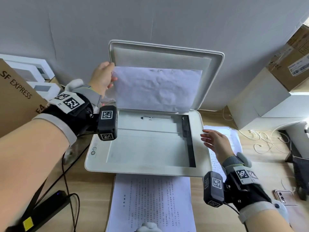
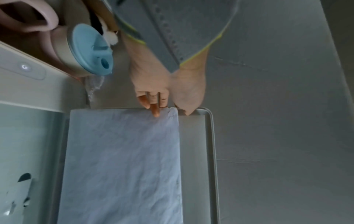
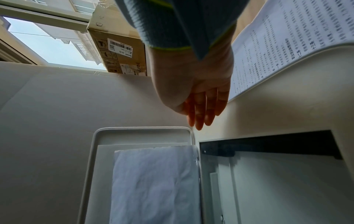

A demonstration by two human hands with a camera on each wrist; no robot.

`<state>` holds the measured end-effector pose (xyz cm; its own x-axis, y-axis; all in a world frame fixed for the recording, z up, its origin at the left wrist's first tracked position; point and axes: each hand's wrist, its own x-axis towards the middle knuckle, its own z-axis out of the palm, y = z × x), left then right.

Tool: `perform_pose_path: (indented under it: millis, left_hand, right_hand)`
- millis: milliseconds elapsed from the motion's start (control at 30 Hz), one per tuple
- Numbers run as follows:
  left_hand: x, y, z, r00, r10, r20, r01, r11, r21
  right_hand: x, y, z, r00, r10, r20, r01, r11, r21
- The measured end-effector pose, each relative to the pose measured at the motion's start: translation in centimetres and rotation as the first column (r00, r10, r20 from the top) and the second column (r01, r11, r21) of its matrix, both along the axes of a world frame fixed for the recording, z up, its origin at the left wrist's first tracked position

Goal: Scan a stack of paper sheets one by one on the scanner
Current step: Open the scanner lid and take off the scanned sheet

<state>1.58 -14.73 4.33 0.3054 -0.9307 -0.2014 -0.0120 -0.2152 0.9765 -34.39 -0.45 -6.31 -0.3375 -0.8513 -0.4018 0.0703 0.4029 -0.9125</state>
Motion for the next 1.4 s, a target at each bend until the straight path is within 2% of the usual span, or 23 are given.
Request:
perform_pose_path:
  millis: [133, 233, 367, 500, 567, 633, 733, 833, 933, 1200, 1333, 1400]
  left_hand:
    - [-0.6, -0.2, -1.4, 1.0, 0.026, -0.006, -0.026, 0.999, 0.025]
    - [-0.4, 1.2, -2.8, 0.995, 0.03, -0.096, -0.023, 0.997, 0.074]
    - [0.8, 4.7, -5.0, 0.971, 0.034, -0.236, 0.032, 0.963, 0.269]
    - [1.7, 7.8, -7.3, 0.985, 0.002, -0.173, 0.074, 0.899, 0.431]
    - [1.9, 9.2, -8.5, 0.992, -0.005, -0.128, 0.06, 0.902, 0.428]
    - [2.0, 10.4, -9.2, 0.989, -0.034, -0.144, 0.087, 0.921, 0.38]
    - [2.0, 11.8, -9.7, 0.988, -0.099, -0.117, 0.137, 0.916, 0.377]
    - [1.7, 12.7, -9.7, 0.975, -0.205, -0.084, 0.221, 0.877, 0.426]
    - [1.9, 13.4, -9.9, 0.971, -0.235, -0.047, 0.233, 0.876, 0.423]
    - [2.1, 14.4, -10.1, 0.94, -0.312, -0.141, 0.342, 0.861, 0.376]
    - [0.8, 14.5, -10.0, 0.898, -0.393, -0.197, 0.439, 0.828, 0.349]
    - [0.3, 14.6, -10.0, 0.883, -0.417, -0.214, 0.467, 0.817, 0.338]
  right_hand:
    - [-0.2, -0.6, -0.4, 1.0, 0.022, 0.006, -0.022, 0.999, 0.03]
    - [-0.4, -0.6, -0.6, 1.0, 0.024, 0.014, -0.024, 0.999, 0.047]
    - [-0.2, -0.4, -0.6, 0.999, 0.012, 0.03, -0.014, 0.998, 0.063]
    - [0.4, -0.2, -0.5, 0.997, 0.03, 0.077, -0.043, 0.985, 0.166]
    - [1.2, 0.0, -0.4, 0.996, 0.04, 0.078, -0.058, 0.97, 0.235]
    - [1.9, 0.2, -0.2, 0.996, 0.052, 0.071, -0.07, 0.959, 0.275]
    - [2.6, 0.6, -0.5, 0.994, 0.1, 0.05, -0.11, 0.96, 0.259]
    - [2.9, 1.1, -0.7, 0.992, 0.122, 0.025, -0.124, 0.97, 0.21]
    - [2.8, 1.8, -0.4, 0.996, 0.093, 0.019, -0.095, 0.974, 0.205]
    - [2.0, 5.0, 0.4, 0.985, 0.15, 0.086, -0.16, 0.979, 0.128]
    - [1.2, 6.9, 0.7, 0.986, 0.139, 0.091, -0.149, 0.982, 0.113]
    - [1.0, 7.2, 0.9, 0.977, 0.132, 0.169, -0.148, 0.985, 0.085]
